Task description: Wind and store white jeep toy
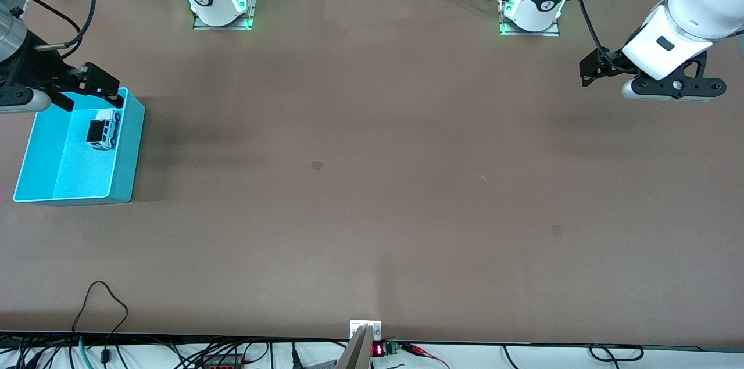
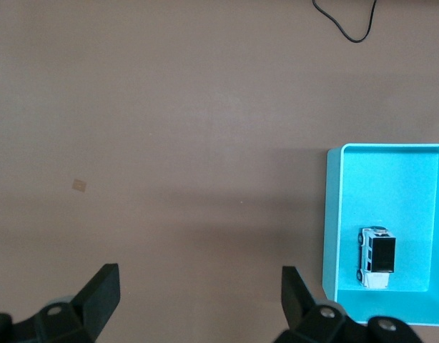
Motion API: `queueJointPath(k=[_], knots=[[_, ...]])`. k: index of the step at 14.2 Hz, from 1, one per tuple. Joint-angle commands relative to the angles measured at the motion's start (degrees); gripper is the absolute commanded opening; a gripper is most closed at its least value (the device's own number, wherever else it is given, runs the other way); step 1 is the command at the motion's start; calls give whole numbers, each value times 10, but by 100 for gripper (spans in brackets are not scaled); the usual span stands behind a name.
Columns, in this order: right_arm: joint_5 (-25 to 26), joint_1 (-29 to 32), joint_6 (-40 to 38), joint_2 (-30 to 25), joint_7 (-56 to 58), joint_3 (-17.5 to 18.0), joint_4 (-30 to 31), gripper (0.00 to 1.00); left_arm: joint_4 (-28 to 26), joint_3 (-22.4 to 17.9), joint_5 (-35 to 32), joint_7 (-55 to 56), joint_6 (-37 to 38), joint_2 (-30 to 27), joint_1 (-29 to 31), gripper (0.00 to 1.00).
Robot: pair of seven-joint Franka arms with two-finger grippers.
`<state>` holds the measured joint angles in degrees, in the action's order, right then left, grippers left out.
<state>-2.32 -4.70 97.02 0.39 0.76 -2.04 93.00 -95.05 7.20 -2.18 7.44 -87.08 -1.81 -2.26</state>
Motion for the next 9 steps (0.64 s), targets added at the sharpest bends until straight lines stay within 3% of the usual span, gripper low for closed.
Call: queueJointPath(k=[1,9], knots=[[7,5,-14,8,13,-3,-32,100,17,2,-15,-4,10,8,0,100],[6,7,-15,12,8,-4,-38,100,20,4,-13,-3,9,9,1,100]])
